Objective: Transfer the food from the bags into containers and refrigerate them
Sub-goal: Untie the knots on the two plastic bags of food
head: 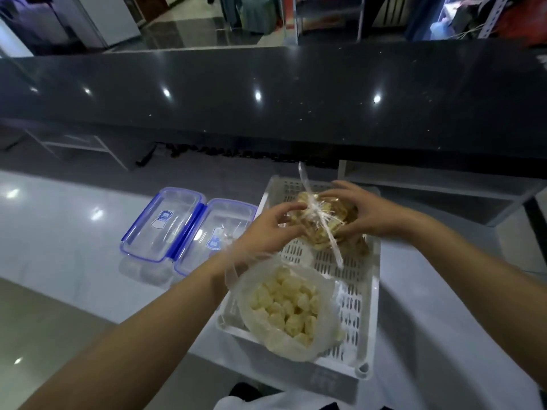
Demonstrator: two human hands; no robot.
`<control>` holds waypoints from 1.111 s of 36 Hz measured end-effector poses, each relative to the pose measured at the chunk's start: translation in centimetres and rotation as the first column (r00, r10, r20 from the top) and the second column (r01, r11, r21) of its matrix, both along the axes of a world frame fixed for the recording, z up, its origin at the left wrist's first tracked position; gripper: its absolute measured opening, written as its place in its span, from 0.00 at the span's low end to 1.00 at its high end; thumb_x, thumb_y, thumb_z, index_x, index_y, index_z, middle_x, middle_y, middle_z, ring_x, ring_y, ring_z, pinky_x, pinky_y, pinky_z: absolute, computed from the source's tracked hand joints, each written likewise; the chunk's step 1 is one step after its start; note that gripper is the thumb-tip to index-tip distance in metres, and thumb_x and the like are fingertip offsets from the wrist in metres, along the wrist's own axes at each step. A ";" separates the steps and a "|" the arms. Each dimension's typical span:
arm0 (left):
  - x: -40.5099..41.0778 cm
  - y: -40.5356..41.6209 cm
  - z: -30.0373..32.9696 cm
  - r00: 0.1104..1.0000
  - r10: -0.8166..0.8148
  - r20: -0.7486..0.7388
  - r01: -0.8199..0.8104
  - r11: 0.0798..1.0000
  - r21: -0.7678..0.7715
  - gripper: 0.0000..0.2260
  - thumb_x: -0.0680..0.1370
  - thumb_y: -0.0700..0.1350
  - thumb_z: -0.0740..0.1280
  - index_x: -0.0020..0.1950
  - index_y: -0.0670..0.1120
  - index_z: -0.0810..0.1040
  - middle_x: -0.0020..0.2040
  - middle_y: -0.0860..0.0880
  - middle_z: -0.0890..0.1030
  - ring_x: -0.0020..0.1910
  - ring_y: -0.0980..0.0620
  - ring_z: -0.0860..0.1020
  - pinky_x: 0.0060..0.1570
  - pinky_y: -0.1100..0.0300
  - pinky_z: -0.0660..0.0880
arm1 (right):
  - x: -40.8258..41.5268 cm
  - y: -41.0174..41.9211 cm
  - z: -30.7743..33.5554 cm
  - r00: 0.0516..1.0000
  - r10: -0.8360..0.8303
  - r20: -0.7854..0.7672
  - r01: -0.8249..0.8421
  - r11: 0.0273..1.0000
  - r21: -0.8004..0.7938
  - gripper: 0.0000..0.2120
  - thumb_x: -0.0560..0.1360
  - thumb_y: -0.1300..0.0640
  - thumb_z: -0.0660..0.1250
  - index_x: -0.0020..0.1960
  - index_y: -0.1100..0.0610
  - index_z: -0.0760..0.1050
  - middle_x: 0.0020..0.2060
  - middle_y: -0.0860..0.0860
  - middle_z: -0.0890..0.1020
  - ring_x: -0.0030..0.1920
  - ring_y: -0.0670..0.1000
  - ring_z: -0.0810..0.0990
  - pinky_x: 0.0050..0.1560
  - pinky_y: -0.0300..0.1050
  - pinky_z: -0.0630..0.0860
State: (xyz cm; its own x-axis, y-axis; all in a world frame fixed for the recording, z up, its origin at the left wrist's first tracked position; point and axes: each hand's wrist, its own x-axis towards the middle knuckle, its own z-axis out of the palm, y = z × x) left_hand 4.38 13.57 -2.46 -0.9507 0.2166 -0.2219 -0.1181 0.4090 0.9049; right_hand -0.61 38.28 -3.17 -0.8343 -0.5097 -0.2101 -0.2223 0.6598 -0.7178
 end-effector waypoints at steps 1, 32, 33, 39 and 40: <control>0.0 0.0 0.1 0.999 -0.021 -0.045 0.018 0.998 -0.066 0.19 0.77 0.41 0.72 0.67 0.52 0.78 0.63 0.48 0.81 0.63 0.53 0.78 0.62 0.56 0.75 | 0.0 0.2 0.2 1.000 -0.013 0.002 0.013 1.000 -0.021 0.36 0.68 0.50 0.79 0.70 0.33 0.68 0.77 0.39 0.56 0.75 0.48 0.59 0.70 0.47 0.64; -4.8 1.3 1.5 0.901 -0.359 -0.244 0.157 0.794 -0.588 0.05 0.77 0.44 0.72 0.52 0.47 0.80 0.58 0.52 0.75 0.55 0.54 0.73 0.54 0.59 0.70 | 2.7 -2.6 -0.8 0.820 -0.192 -0.539 0.222 0.975 -0.010 0.07 0.78 0.55 0.68 0.50 0.55 0.84 0.52 0.48 0.78 0.49 0.51 0.78 0.44 0.44 0.68; -4.8 1.2 1.7 0.898 -0.355 -0.259 0.148 0.799 -0.583 0.05 0.77 0.44 0.72 0.52 0.46 0.79 0.57 0.53 0.75 0.54 0.54 0.73 0.55 0.59 0.70 | 2.9 -2.7 -0.8 0.810 -0.199 -0.552 0.222 0.975 -0.027 0.07 0.79 0.55 0.68 0.50 0.55 0.84 0.52 0.48 0.78 0.48 0.51 0.78 0.43 0.45 0.69; -3.7 0.2 3.1 0.898 -0.246 -0.365 0.089 0.914 -0.397 0.05 0.77 0.40 0.72 0.47 0.49 0.77 0.57 0.47 0.79 0.54 0.53 0.77 0.55 0.63 0.74 | 3.4 -2.7 0.3 0.755 -0.323 -0.571 0.262 0.946 -0.188 0.04 0.76 0.64 0.69 0.45 0.61 0.82 0.54 0.54 0.76 0.49 0.48 0.73 0.48 0.43 0.69; -3.3 0.0 3.2 0.900 -0.232 -0.368 0.091 0.927 -0.364 0.06 0.77 0.40 0.72 0.47 0.49 0.78 0.57 0.47 0.79 0.54 0.55 0.78 0.54 0.66 0.74 | 3.5 -2.5 0.5 0.758 -0.352 -0.549 0.275 0.936 -0.221 0.03 0.76 0.65 0.70 0.45 0.62 0.82 0.55 0.55 0.74 0.52 0.47 0.72 0.51 0.42 0.70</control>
State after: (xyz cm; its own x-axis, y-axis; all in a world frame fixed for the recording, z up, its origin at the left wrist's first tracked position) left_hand 1.08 13.60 0.76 -0.9308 0.3564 0.0814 0.3160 0.6726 0.6691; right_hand 2.90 35.74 -2.67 -0.8966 -0.1866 0.4016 -0.4121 0.6838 -0.6022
